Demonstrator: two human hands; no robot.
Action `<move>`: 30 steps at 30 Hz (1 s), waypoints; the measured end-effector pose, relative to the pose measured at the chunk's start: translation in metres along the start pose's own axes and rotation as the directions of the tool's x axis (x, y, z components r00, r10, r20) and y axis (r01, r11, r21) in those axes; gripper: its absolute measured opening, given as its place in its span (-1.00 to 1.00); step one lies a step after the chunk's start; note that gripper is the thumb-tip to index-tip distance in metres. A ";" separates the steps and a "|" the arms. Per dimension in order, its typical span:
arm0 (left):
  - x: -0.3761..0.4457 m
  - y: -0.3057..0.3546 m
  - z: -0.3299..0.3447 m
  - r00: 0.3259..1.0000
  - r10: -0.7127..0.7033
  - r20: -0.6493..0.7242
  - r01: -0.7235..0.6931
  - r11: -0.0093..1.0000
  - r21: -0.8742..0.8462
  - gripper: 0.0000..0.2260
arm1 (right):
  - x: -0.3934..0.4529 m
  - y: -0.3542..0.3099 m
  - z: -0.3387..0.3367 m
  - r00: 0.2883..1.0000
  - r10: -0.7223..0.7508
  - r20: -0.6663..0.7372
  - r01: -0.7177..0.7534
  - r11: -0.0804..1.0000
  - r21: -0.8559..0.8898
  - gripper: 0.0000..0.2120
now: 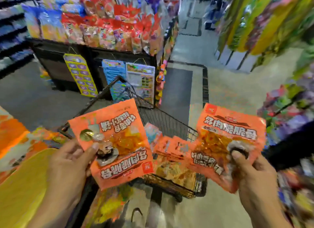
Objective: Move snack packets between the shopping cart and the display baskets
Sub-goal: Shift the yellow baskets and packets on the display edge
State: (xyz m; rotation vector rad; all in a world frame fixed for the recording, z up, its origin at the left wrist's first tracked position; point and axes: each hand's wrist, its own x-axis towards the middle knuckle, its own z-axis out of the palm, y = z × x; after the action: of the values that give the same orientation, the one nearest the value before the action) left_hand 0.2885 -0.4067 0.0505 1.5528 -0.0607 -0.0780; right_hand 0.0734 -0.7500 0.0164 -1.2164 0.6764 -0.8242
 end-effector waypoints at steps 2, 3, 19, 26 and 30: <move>0.024 -0.012 0.032 0.998 -0.012 0.065 0.012 1.000 0.003 -0.92 | 0.015 0.024 -0.013 0.995 0.062 -0.075 -0.060 0.998 0.020 -0.85; 0.036 -0.018 0.047 0.995 -0.033 0.092 0.033 0.999 0.009 -0.93 | 0.022 0.037 -0.018 0.989 0.110 -0.099 -0.107 0.994 0.039 -0.82; 0.209 -0.124 0.158 0.902 -0.383 0.198 0.269 0.859 0.436 -0.88 | 0.184 0.305 0.075 0.462 0.758 -0.461 -0.613 0.648 0.452 -0.61; 0.217 -0.122 0.191 0.871 -0.434 0.230 0.193 0.733 0.652 -0.92 | 0.233 0.377 0.079 0.252 0.831 -0.496 -0.588 0.538 0.604 -0.47; 0.226 -0.146 0.198 0.838 -0.493 0.232 0.231 0.707 0.668 -0.90 | 0.246 0.405 0.075 0.188 0.861 -0.474 -0.611 0.480 0.630 -0.63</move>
State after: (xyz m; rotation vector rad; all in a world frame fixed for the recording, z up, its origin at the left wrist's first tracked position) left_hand 0.4945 -0.6262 -0.0940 2.1789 -0.0977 -0.7757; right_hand 0.3421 -0.8608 -0.3657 -0.0165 1.6329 -0.4798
